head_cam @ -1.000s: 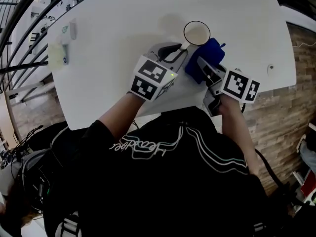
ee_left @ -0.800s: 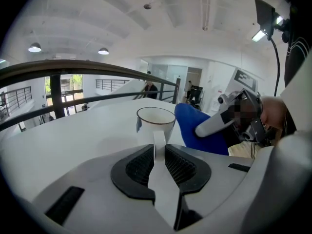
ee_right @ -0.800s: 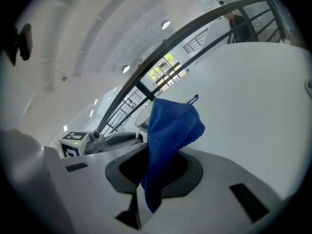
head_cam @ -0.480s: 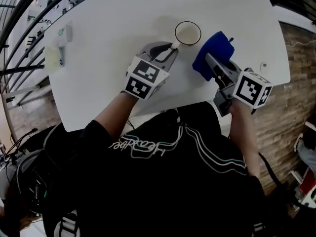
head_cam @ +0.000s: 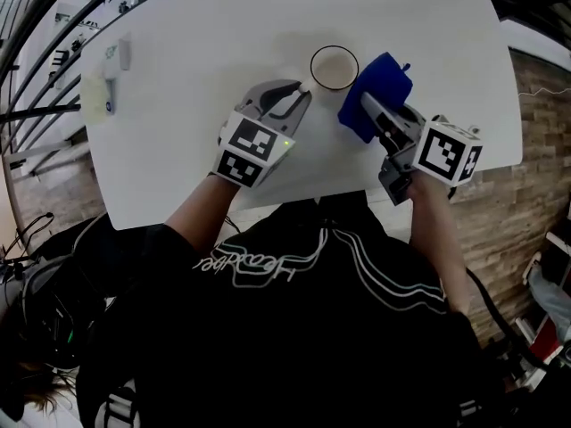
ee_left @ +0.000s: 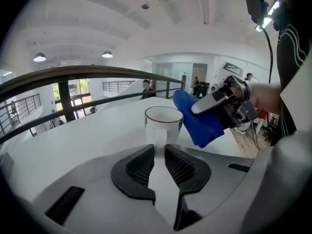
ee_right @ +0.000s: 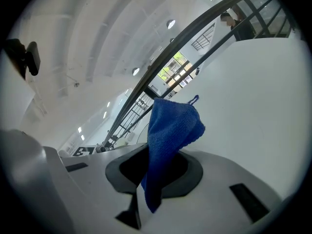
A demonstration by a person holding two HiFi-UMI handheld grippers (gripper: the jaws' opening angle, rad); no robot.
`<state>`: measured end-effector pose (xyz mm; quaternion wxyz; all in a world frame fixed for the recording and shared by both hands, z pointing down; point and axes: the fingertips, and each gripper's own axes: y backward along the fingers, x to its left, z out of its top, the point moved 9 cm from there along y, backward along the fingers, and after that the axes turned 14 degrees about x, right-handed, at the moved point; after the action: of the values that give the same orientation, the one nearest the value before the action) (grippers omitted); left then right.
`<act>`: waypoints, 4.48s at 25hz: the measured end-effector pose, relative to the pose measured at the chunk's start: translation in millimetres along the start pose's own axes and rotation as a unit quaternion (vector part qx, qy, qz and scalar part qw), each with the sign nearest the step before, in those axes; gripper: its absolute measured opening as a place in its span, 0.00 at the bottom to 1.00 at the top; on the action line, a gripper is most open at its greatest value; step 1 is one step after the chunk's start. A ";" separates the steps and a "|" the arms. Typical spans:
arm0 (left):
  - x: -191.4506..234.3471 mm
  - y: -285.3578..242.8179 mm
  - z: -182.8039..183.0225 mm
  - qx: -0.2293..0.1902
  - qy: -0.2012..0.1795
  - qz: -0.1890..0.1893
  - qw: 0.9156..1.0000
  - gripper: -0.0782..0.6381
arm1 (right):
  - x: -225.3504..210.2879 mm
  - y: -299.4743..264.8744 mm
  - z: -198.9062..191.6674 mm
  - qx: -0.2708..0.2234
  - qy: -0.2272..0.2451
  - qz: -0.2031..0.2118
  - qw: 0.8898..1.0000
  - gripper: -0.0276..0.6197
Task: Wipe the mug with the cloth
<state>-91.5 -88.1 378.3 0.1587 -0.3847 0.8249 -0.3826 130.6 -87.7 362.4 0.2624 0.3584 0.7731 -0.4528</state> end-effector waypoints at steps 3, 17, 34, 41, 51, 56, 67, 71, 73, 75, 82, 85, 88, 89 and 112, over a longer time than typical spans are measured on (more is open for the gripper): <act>-3.3 -0.4 -0.1 0.002 0.010 0.004 1.000 0.21 | -4.6 -4.0 3.6 0.014 0.007 0.000 1.000 0.12; 0.0 -0.8 -2.8 0.000 0.035 0.026 0.999 0.21 | -24.2 -32.6 20.8 0.150 0.056 -0.049 0.986 0.12; -8.1 -1.7 2.1 0.010 0.016 0.056 0.998 0.21 | -36.1 7.2 59.3 0.133 0.123 0.012 0.983 0.12; -3.1 -1.4 1.1 0.019 0.024 0.064 0.997 0.21 | -29.9 3.7 79.8 0.137 0.160 0.050 0.976 0.12; 8.1 -2.7 7.6 0.026 0.062 0.095 0.993 0.21 | -29.7 -14.9 98.7 0.169 0.182 0.104 0.963 0.12; 18.3 -3.8 7.2 0.028 0.077 0.109 0.991 0.21 | -32.4 -35.4 103.6 0.193 0.182 0.125 0.956 0.12; 18.2 -7.0 11.7 0.016 0.092 0.135 0.986 0.21 | -43.9 -60.9 107.0 0.232 0.198 0.119 0.945 0.12; 21.8 -7.9 12.4 0.014 0.100 0.141 0.985 0.21 | -45.2 -76.5 111.4 0.256 0.211 0.098 0.938 0.12; 23.1 -8.3 12.6 0.012 0.103 0.144 0.984 0.21 | -47.2 -84.1 112.4 0.271 0.213 0.088 0.935 0.12; 22.4 -8.3 12.0 0.009 0.107 0.145 0.984 0.21 | -49.1 -89.6 111.3 0.285 0.213 0.079 0.931 0.12; 27.3 -10.7 12.1 -0.005 0.108 0.145 0.983 0.21 | -53.0 -100.2 111.5 0.317 0.224 0.071 0.919 0.12; 28.3 -11.8 8.4 -0.012 0.104 0.144 0.984 0.21 | -52.1 -98.8 111.9 0.311 0.232 0.077 0.918 0.12; 33.7 -11.2 4.1 -0.020 0.094 0.142 0.985 0.21 | -52.7 -94.7 120.6 0.295 0.239 0.082 0.921 0.12; 36.3 -11.3 4.0 -0.023 0.090 0.142 0.985 0.21 | -54.1 -92.7 125.6 0.291 0.241 0.083 0.922 0.12; 73.8 -25.1 16.8 -0.051 0.051 0.067 0.995 0.20 | -29.5 -96.6 166.5 0.295 0.303 0.236 0.875 0.12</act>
<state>-117.6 -162.8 388.5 0.1221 -0.3165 0.8740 -0.3479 85.4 -277.1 358.2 -0.0031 0.7104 0.5380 -0.4538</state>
